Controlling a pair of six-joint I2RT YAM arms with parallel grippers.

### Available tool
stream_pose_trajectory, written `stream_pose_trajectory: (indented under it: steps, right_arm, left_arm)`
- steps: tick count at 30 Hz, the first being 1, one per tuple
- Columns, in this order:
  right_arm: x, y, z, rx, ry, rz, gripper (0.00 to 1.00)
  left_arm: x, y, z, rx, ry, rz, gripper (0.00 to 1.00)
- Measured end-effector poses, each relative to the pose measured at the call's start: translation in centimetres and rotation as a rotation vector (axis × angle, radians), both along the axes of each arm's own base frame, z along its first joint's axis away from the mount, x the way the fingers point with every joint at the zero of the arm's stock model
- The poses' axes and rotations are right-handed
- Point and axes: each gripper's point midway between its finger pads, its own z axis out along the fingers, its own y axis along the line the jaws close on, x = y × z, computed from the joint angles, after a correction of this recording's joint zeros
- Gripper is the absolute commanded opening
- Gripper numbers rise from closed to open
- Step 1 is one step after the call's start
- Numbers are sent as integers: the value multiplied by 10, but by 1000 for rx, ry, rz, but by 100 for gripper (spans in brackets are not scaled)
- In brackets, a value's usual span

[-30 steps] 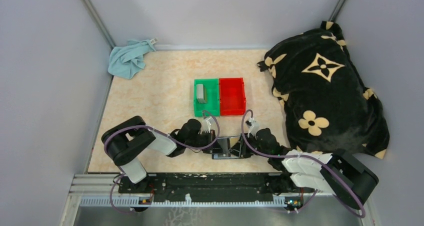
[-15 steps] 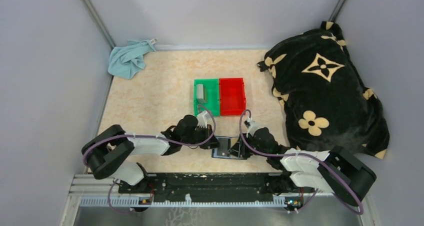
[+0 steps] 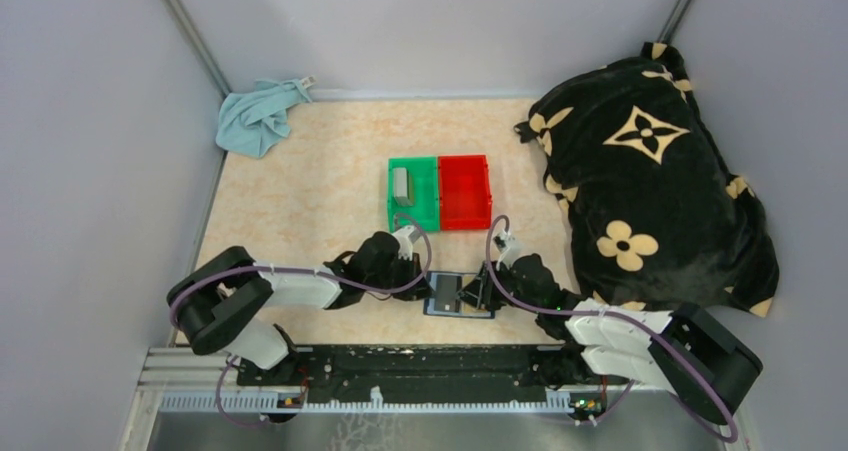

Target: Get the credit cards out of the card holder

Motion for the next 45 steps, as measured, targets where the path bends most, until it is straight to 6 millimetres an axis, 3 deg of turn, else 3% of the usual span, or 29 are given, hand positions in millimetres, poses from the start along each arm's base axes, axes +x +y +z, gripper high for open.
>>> stream_pose_trajectory:
  steps: [5, 14, 22, 35, 45]
  right_arm:
    - [1, -1, 1, 0, 0, -14, 28]
    - [7, -8, -5, -33, 1, -62, 47]
    - [9, -9, -9, -46, 5, -73, 47]
    - [18, 4, -8, 11, -11, -53, 46]
    - [11, 3, -2, 41, -14, -33, 43]
  left_arm:
    - [1, -2, -3, -4, 0, -2, 2]
    - [2, -7, -3, -24, 0, -10, 2]
    - [1, -9, -3, -32, 4, -15, 2]
    - [0, -9, -3, -34, 11, -22, 2]
    - [-1, -8, -4, -34, 16, -21, 2]
